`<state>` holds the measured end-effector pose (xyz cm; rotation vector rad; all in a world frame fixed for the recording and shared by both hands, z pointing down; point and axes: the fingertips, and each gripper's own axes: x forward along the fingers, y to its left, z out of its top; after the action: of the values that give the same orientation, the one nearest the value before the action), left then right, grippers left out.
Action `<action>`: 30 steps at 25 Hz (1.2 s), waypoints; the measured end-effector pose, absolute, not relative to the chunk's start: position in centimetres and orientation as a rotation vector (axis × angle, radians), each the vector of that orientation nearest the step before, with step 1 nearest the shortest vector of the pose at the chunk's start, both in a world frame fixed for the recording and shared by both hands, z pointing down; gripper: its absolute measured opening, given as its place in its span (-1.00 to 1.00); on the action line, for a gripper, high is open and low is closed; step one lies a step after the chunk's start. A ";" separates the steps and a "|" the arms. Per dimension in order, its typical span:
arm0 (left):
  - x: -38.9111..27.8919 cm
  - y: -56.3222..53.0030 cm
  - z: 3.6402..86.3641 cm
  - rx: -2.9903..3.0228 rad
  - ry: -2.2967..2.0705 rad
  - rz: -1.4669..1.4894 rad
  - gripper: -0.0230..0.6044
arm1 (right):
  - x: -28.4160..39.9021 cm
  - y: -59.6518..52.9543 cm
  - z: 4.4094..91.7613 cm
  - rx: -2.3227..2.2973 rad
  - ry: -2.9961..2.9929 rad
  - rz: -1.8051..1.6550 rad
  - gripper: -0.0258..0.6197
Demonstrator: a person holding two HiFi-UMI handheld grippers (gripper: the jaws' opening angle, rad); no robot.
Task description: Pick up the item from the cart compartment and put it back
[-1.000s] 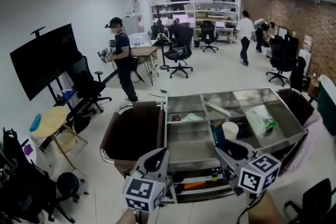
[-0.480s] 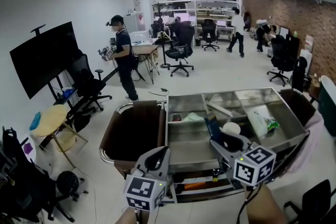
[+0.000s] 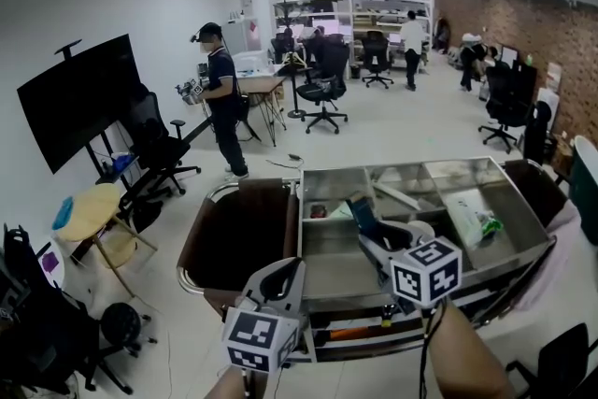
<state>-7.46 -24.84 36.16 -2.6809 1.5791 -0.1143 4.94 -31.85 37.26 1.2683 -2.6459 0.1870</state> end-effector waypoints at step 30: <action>-8.3 -26.9 36.5 -2.681 1.607 -0.109 -0.93 | 2.1 -34.9 38.1 1.149 -2.646 0.226 -0.29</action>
<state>-8.34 -26.91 36.49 -2.6810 1.6069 -0.1087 2.10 -34.88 38.14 1.1494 -2.6458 0.2258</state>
